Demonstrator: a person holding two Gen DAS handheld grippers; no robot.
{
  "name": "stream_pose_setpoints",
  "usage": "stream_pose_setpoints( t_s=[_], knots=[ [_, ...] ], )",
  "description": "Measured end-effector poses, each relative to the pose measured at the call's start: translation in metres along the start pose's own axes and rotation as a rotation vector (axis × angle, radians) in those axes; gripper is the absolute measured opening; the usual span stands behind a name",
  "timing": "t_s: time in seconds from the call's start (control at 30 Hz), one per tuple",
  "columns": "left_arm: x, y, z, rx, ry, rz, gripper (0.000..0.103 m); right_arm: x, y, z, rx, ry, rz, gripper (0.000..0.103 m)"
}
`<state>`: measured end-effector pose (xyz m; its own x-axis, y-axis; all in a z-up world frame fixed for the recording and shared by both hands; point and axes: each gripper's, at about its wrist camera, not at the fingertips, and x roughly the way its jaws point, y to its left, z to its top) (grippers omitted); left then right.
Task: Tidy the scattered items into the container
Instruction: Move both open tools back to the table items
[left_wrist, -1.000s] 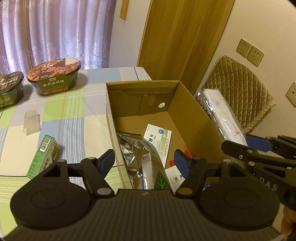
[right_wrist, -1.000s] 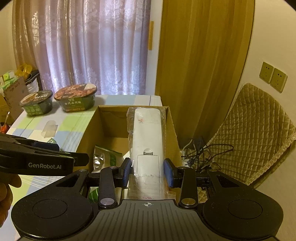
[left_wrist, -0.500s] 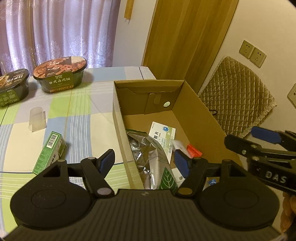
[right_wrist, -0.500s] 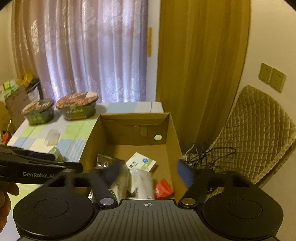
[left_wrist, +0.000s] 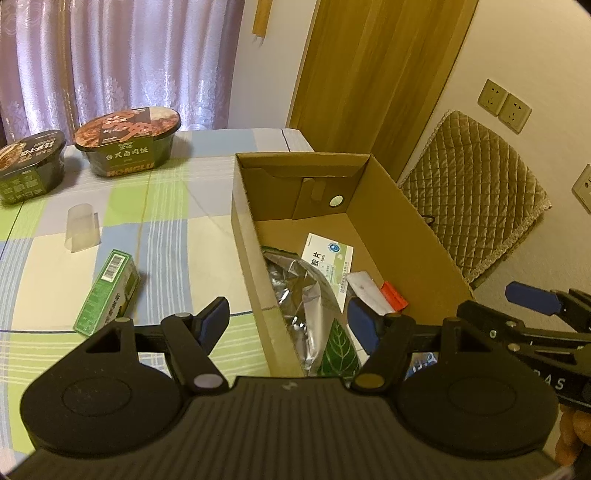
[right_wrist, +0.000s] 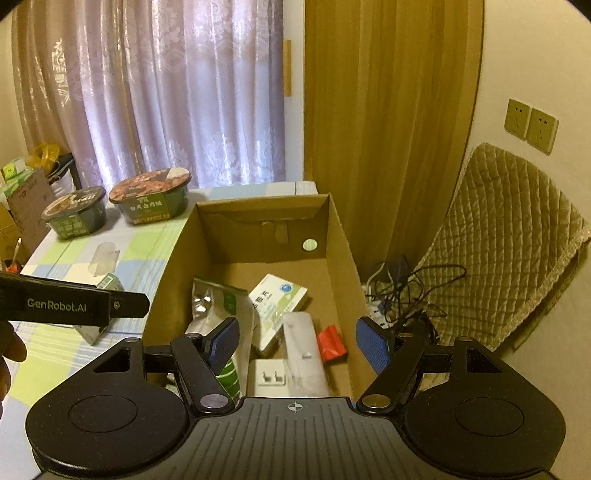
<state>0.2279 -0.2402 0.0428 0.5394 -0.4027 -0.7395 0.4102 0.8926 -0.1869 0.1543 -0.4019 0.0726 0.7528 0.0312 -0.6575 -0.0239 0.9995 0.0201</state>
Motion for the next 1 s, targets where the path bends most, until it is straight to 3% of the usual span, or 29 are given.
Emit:
stream_pose_setpoints(
  t_s=[0.3,0.63,0.8,1.0],
  knots=[
    [-0.035,0.048,-0.036,-0.01,0.003,0.078,0.066,-0.026,0.035,-0.004,-0.021,-0.029,0.058,0.076],
    [-0.069,0.144,-0.078,-0.027,0.04,0.212,0.066,-0.043,0.125,-0.001,-0.103,-0.071,0.199,0.076],
    [-0.074,0.192,-0.086,-0.009,0.051,0.239,0.069,-0.02,0.173,-0.004,-0.143,-0.036,0.264,0.076],
    [-0.065,0.237,-0.09,0.058,0.064,0.244,0.071,0.042,0.225,-0.016,-0.153,0.071,0.312,0.076]
  ],
)
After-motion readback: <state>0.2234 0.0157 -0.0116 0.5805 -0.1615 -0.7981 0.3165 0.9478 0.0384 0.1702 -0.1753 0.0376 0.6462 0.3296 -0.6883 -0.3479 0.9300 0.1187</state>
